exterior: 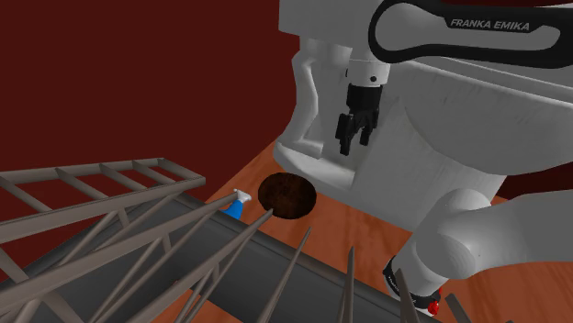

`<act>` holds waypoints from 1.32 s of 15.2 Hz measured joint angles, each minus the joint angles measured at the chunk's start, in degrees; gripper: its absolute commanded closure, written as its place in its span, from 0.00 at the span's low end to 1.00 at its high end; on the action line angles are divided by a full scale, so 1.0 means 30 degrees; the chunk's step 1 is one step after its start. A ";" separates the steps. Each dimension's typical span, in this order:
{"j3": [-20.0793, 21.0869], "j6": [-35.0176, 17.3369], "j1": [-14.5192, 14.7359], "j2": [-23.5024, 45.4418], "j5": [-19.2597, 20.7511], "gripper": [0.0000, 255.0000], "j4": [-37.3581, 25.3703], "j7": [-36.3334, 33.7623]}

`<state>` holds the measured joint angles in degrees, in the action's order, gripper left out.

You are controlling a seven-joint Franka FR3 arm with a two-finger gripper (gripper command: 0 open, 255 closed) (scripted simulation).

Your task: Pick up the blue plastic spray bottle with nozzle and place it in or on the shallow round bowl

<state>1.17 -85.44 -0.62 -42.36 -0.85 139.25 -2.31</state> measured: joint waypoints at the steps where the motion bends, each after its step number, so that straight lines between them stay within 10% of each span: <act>1: 0.0000 0.0000 0.0000 0.0000 0.0000 0.00 0.0000 0.0000; 20: 0.6013 -1.1987 -0.0302 0.7654 -0.4262 0.00 0.1677 -1.1811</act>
<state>19.21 -121.40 -1.53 -19.39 -13.64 144.28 -37.75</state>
